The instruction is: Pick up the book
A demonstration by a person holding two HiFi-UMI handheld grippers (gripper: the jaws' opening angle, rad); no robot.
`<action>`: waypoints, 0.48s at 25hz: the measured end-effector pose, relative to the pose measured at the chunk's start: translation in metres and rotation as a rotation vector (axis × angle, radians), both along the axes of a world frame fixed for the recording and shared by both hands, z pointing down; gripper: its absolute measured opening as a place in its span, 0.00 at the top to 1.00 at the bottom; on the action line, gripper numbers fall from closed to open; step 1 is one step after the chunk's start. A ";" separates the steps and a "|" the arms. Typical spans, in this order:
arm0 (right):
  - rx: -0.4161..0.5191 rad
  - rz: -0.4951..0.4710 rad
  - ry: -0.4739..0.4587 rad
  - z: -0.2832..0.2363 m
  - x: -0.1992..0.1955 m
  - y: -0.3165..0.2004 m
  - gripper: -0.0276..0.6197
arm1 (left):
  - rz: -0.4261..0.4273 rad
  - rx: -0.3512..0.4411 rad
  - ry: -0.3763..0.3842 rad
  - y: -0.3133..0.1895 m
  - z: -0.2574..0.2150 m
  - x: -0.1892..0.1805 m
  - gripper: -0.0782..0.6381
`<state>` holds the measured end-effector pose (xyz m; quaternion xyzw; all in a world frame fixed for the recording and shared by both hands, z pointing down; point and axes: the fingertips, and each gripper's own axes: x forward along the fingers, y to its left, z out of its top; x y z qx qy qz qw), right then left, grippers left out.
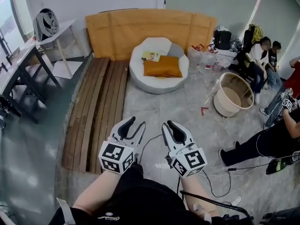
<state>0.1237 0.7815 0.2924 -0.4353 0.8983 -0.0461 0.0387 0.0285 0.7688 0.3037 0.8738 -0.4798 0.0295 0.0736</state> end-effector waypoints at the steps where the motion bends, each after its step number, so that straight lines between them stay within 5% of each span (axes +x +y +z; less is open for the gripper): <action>1: 0.004 -0.002 0.008 0.001 -0.001 -0.008 0.87 | -0.003 0.001 0.003 -0.008 0.001 -0.001 0.66; 12: -0.025 0.032 0.025 0.009 -0.039 -0.144 0.87 | 0.019 -0.010 0.030 -0.146 0.011 -0.040 0.66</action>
